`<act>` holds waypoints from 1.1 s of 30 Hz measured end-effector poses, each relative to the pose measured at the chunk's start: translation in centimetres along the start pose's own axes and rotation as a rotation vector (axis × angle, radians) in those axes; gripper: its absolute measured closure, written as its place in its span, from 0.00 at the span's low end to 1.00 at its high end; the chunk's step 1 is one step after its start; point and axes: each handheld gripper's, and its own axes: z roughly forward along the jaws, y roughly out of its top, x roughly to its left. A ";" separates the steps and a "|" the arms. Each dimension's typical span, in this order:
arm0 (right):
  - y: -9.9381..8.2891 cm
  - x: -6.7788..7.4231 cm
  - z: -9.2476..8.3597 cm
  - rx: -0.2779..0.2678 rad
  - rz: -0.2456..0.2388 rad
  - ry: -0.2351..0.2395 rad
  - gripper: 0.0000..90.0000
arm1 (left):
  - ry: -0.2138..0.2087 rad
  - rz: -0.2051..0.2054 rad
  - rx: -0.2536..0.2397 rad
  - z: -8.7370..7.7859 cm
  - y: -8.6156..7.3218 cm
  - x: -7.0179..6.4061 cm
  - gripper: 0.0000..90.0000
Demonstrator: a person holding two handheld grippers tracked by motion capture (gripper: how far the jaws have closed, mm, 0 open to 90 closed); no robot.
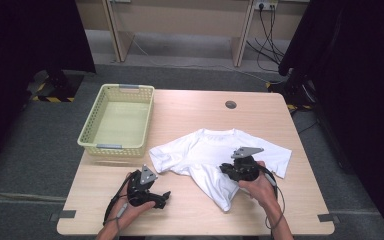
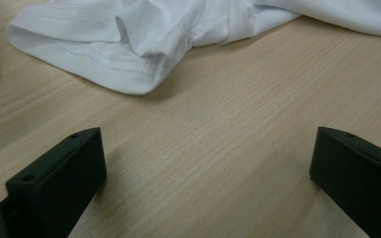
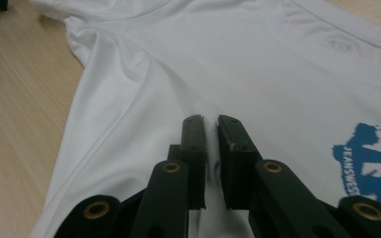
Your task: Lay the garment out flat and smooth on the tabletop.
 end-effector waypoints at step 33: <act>-0.3 -1.1 1.4 0.016 -0.038 -0.016 0.91 | 0.016 -0.012 -0.001 -0.4 -0.4 0.1 0.00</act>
